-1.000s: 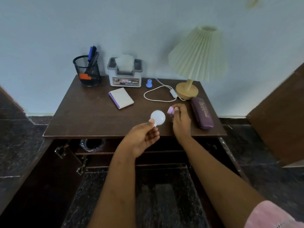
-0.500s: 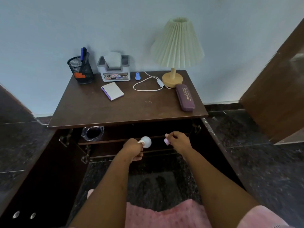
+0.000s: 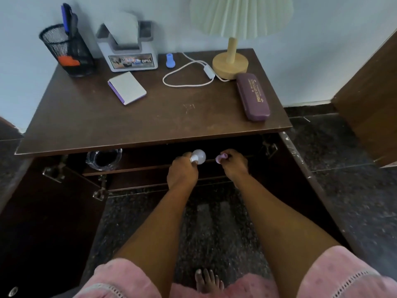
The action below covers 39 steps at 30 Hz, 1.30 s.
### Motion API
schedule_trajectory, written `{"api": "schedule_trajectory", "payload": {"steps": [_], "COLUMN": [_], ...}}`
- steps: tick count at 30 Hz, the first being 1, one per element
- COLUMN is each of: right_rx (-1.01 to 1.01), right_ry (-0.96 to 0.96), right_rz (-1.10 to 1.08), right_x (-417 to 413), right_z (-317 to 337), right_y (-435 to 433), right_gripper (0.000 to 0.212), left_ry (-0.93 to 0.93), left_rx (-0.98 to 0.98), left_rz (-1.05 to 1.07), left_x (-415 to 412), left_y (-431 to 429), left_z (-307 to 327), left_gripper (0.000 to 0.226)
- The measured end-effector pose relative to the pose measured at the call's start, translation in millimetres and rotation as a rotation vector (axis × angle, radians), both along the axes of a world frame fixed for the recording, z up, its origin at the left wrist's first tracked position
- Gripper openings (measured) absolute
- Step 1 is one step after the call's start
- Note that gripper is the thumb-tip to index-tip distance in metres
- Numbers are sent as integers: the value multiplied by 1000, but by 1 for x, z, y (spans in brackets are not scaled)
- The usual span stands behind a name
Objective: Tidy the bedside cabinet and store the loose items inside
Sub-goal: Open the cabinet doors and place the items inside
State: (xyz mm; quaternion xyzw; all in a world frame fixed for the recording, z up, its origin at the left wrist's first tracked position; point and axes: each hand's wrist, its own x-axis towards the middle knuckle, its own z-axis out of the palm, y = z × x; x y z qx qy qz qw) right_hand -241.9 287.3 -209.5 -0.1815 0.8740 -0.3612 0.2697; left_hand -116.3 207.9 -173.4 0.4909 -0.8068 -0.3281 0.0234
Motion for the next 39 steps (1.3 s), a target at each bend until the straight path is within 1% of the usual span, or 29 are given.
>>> {"api": "schedule_trajectory", "payload": {"steps": [4,7,10,12,14,17,19,20,22,24,26,27,31,34,36,39], "right_rx": [-4,1,-12,-61,-106,-138,-131,-129,-143,-157,-161,-165,-92,-45,-25,14], "right_ry": [81,177,239,257,231,224,223,209,193,285,407,434,454,427,421,464], "right_rz": [-55,-30,-35,-40,-46,-19,17,31,17,-12,46,101,253,365,390,388], "right_x": [-3,-7,-4,-1,-1,0,1,2,3,4,5,6,12,19,21,18], "right_z": [-16,-26,-35,-38,-39,-39,-40,-41,-39,-35,-31,-29,-27,-32,-36,-37], "right_y": [-14,-23,-28,-31,-34,-35,-34,-33,-31,-31,-31,-31,-34,-32,-31,-30], "right_gripper": [17,19,24,27,29,31,22,25,41,45,41,38,30,23,20,19], "left_ry": [53,142,165,188,205,202,181,160,114,78,50,39,37,52,48,44], "left_rx": [-13,35,65,76,80,68,59,49,20,1,5,11,22,18,9,-15], "left_rz": [97,172,239,259,251,217,207,207,213,220,245,264,310,316,309,277], "left_x": [-14,-17,-19,-22,-25,-28,-30,-32,-36,-42,-48,-50,-52,-51,-51,-52], "left_y": [-9,-7,-4,-3,-4,-6,-8,-9,-7,-6,-6,-8,-13,-16,-17,-16], "left_z": [-17,-31,-39,-39,-39,-40,-42,-44,-45,-45,-45,-45,-50,-53,-53,-53], "left_gripper": [42,39,33,32,32,31,29,28,25,22,19,17,11,8,7,9]}}
